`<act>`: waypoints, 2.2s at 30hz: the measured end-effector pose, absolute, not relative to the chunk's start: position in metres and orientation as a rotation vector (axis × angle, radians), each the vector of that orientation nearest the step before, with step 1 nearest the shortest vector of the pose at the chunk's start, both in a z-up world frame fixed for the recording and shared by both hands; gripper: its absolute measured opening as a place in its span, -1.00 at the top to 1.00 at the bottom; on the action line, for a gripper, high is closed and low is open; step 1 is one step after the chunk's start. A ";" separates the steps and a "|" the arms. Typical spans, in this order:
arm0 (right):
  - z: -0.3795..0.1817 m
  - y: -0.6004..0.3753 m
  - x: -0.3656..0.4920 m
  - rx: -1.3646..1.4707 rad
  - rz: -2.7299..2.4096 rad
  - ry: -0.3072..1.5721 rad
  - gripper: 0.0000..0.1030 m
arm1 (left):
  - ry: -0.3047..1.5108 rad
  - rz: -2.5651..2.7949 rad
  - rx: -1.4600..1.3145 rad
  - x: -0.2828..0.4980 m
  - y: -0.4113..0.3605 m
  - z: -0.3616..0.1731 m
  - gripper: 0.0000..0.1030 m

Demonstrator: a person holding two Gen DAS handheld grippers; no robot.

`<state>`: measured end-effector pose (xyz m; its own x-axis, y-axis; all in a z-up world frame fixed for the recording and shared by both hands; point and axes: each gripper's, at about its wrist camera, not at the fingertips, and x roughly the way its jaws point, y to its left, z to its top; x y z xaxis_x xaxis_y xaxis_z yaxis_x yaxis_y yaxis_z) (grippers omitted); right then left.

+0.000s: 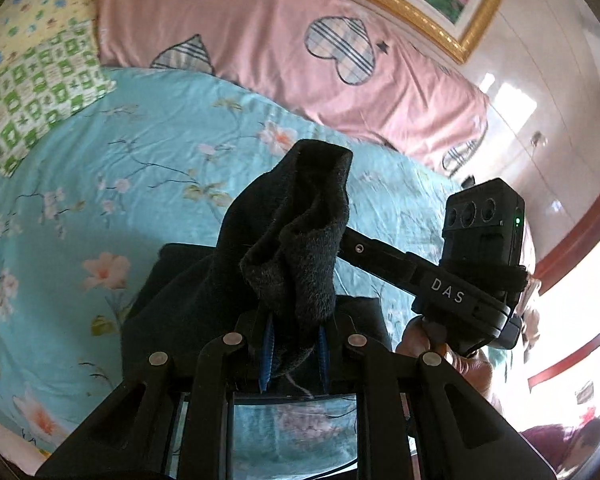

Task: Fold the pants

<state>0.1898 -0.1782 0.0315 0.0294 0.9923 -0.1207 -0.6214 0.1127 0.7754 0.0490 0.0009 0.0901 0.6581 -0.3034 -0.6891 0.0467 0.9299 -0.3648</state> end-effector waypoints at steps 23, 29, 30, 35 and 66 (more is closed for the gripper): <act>-0.036 -0.243 0.198 0.675 1.223 0.847 0.62 | 0.893 -0.274 -0.176 0.064 -0.085 0.034 0.66; -0.043 -0.253 0.194 0.623 1.150 0.878 0.57 | 0.917 -0.303 -0.141 0.065 -0.096 0.022 0.60; -0.043 -0.255 0.193 0.607 1.131 0.884 0.52 | 0.921 -0.307 -0.136 0.066 -0.097 0.020 0.57; -0.044 -0.275 0.188 0.568 0.984 0.907 0.46 | 0.935 -0.327 -0.125 0.064 -0.103 0.012 0.21; -0.004 -0.298 0.136 0.578 0.756 0.898 -0.82 | 0.864 -0.267 -0.316 0.039 -0.006 0.038 -0.44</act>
